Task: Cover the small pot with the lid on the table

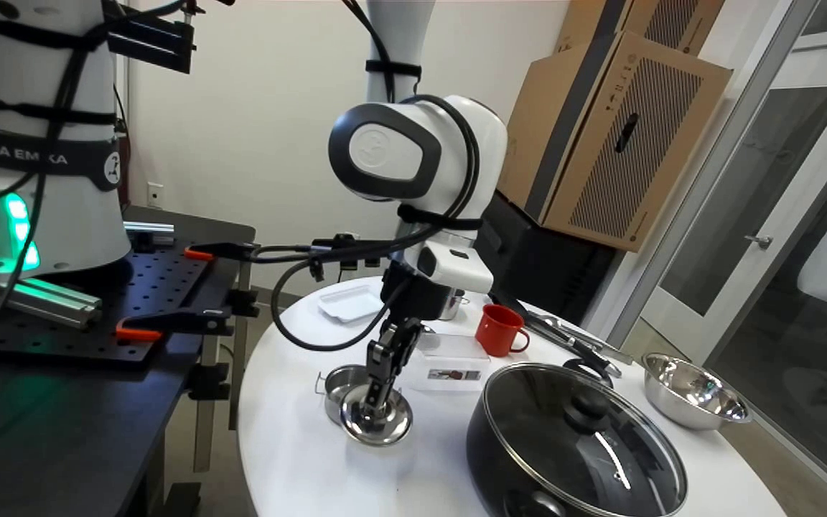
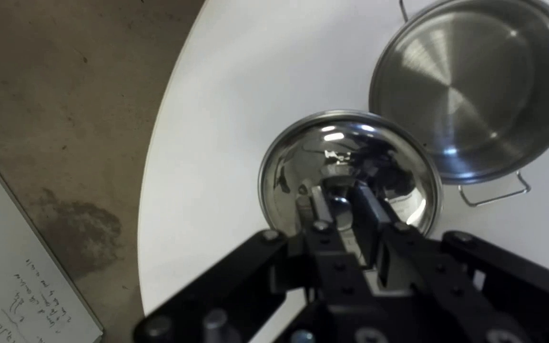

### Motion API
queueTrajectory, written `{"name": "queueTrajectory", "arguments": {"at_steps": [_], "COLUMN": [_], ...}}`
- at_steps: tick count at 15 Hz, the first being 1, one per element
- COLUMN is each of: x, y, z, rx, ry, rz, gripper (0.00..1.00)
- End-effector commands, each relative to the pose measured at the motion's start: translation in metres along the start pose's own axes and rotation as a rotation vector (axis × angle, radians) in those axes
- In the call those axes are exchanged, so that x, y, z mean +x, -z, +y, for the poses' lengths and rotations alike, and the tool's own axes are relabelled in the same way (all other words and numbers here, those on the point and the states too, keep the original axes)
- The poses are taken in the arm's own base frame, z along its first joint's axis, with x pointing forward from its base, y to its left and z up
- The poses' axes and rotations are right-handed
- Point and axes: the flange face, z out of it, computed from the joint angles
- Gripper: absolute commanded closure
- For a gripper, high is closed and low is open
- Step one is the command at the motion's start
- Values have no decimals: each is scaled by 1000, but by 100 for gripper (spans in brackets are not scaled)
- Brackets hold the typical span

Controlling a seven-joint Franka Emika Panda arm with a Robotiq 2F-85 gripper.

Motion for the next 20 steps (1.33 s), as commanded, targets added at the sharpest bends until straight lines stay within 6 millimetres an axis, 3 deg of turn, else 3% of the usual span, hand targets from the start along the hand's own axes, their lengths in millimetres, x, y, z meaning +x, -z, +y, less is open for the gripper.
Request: {"name": "queueTrajectory", "arguments": {"at_steps": [1, 5, 8, 20], "x": [-34, -62, -70, -57], "y": [11, 8, 6, -1], "z": [-17, -40, -53, -65], "rx": [-28, -69, -86, -81], "ry": [67, 130, 139, 111], "rz": [16, 33, 36, 58], "gripper": [96, 96, 96, 96]}}
